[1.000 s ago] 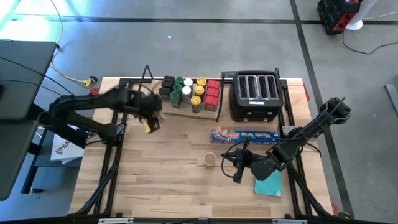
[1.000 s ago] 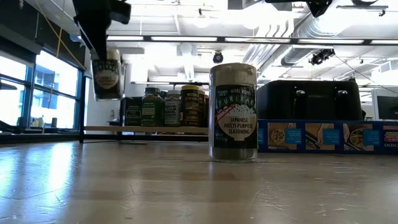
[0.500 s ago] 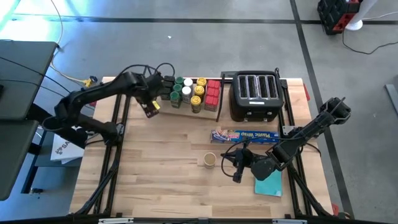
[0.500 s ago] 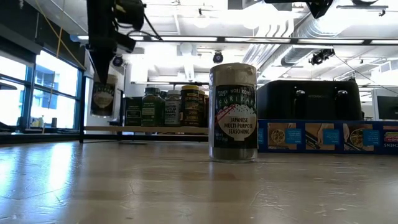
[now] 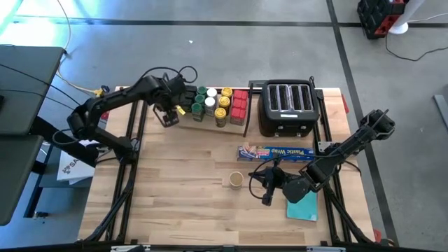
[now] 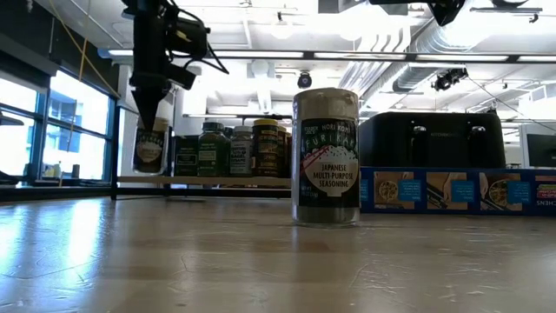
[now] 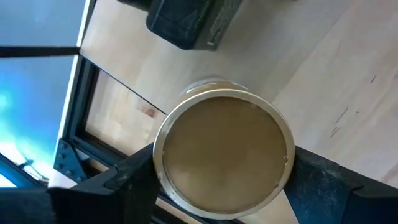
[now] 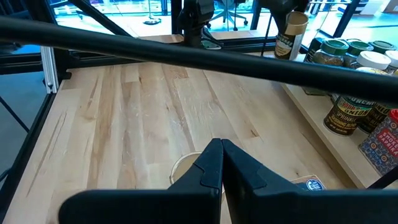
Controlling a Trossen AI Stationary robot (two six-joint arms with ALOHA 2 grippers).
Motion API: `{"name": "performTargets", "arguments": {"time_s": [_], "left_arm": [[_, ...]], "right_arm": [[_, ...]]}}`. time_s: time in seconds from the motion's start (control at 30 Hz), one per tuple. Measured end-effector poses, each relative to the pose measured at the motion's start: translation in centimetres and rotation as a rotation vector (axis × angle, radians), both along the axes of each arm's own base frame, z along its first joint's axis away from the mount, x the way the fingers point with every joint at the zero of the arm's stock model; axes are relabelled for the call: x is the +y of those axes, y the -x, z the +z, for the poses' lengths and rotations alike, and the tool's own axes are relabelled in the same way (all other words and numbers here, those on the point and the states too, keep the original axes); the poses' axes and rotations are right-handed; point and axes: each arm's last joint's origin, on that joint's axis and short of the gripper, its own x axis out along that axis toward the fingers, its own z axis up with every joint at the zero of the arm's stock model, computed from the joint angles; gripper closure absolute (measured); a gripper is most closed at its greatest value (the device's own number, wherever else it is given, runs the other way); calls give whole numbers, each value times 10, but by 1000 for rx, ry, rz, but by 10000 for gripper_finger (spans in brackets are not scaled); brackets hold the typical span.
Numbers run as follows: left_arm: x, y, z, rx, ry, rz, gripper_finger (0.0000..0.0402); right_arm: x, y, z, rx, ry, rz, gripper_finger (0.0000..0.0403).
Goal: Shelf spices
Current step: Put the bottom gold seasoning bottle on the shelf
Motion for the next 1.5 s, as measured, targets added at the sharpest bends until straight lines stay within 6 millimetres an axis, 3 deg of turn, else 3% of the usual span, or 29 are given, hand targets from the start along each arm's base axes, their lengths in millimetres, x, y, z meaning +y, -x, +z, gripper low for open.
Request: {"name": "performTargets", "arguments": {"time_s": [0.57,0.9,1.5], "left_arm": [[24,13,1,-34,-14,-4,113],[33,13,-4,-36,-3,-29,74],[40,8,-1,66,-173,-142,72]], "right_arm": [[0,0,0,-2,-7,-3,403],[0,0,0,-2,-8,-3,403],[0,0,1,-14,-10,-12,403]]}}
